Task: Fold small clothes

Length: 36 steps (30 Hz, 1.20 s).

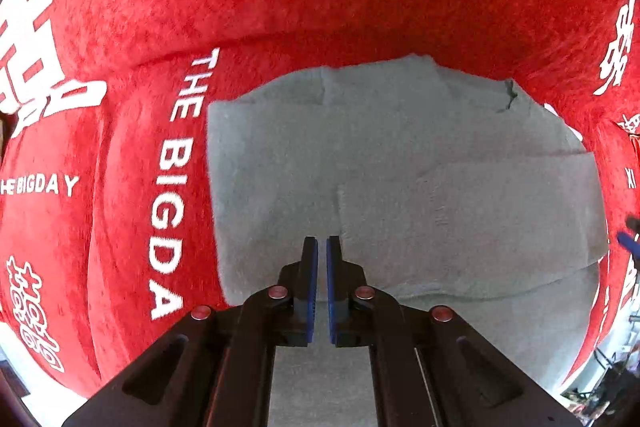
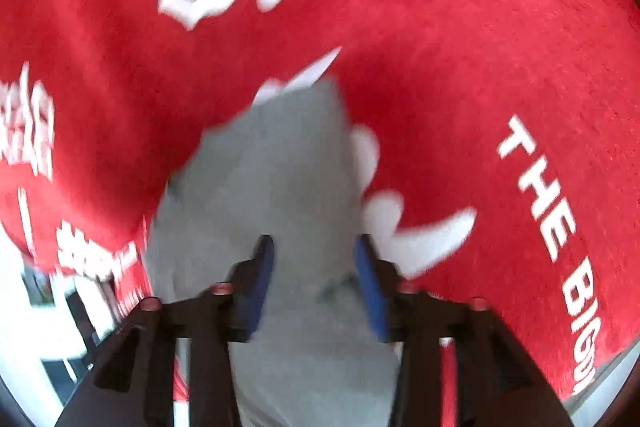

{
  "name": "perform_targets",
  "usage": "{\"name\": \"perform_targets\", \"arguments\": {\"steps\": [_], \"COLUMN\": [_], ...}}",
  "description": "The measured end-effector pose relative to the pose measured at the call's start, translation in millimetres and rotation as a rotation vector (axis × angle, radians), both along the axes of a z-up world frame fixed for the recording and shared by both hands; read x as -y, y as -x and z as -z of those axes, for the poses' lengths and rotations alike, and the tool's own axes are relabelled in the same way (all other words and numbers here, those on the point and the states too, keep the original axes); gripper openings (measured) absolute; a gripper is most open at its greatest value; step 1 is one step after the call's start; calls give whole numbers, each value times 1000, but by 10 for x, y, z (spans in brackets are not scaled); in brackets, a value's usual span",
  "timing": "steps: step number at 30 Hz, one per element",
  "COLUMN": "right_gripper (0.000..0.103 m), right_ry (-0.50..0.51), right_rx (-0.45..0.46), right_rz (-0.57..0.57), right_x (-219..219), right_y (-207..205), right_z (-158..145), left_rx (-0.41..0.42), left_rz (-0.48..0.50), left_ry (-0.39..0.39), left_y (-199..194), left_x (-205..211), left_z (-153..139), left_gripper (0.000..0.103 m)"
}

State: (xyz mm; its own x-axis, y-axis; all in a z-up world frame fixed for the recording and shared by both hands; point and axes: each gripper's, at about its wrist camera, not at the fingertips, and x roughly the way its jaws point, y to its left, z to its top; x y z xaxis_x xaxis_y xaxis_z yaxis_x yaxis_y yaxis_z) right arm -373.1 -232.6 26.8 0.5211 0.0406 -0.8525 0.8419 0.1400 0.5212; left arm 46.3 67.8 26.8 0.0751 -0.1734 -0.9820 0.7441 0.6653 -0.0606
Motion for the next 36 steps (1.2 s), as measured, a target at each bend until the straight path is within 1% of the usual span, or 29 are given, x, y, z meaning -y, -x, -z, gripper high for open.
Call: {"name": "perform_targets", "arguments": {"steps": [2,4,5,6,7,8,10,11,12,13,14,16,17,18,19,20,23,24,26,28,29,31,32,33,34,35,36], "right_gripper": [49,49,44,33,8,8,8,8,8,8,8,8,12,14,18,19,19,20,20,20,20,20,21,20,20,20,20], "right_ry": [-45,-84,-120,-147,-146,-125,13,68,109,106,90,81,75,72,73,77,118,135,166,178,178,166,153,131,117,114,88], "right_rx": [13,-13,-1,3,-20,-46,-112,-144,-198,-225,-231,-195,-200,-227,-254,-290,-360,-349,-266,-222,-218,-247,-268,-310,-315,-290,-271], "right_rz": [32,22,11,-4,-29,-57,-155,-193,-240,-261,-265,-226,-209,-190,-179,-165,-163,-178,-230,-299,-334,-395,-413,-432,-428,-406,-376], "right_x": [181,296,327,328,320,311,272,246,236,254,280,320,326,322,319,308,198,136,-32,-207,-287,-417,-444,-464,-461,-432,-389], "right_y": [-32,-132,-201,-272,-330,-388,-504,-523,-543,-541,-506,-407,-373,-334,-299,-266,-196,-203,-253,-360,-448,-591,-633,-642,-648,-590,-530], "right_z": [187,369,467,536,548,524,309,253,269,339,432,468,456,431,404,354,169,94,-65,-124,-101,16,90,216,283,272,249], "left_rx": [-6,-6,-1,2,4,9,28,33,40,51,67,74,76,77,76,72,60,60,63,52,41,25,41,57,66,66,64], "left_rz": [6,10,11,12,15,19,32,35,37,40,49,65,64,60,52,37,8,11,26,41,45,57,60,61,65,68,70], "left_ry": [-10,-18,-21,-27,-35,-42,-60,-68,-69,-67,-69,-83,-89,-96,-99,-97,-91,-90,-90,-96,-102,-122,-134,-134,-139,-142,-144], "left_y": [59,137,158,179,193,220,245,263,278,292,305,319,315,297,282,245,181,194,250,321,365,457,485,494,514,513,517], "left_x": [103,189,216,295,313,338,378,391,398,410,421,421,419,398,387,344,235,213,223,257,287,338,348,350,358,355,355], "left_z": [48,102,120,151,179,203,280,317,348,367,370,338,324,299,269,229,125,93,69,103,140,238,274,286,276,269,258], "left_gripper": [6,6,6,6,6,6,6,6,6,6,6,6,6,6,6,6,6,6,6,6,6,6,6,6,6,6,6]}}
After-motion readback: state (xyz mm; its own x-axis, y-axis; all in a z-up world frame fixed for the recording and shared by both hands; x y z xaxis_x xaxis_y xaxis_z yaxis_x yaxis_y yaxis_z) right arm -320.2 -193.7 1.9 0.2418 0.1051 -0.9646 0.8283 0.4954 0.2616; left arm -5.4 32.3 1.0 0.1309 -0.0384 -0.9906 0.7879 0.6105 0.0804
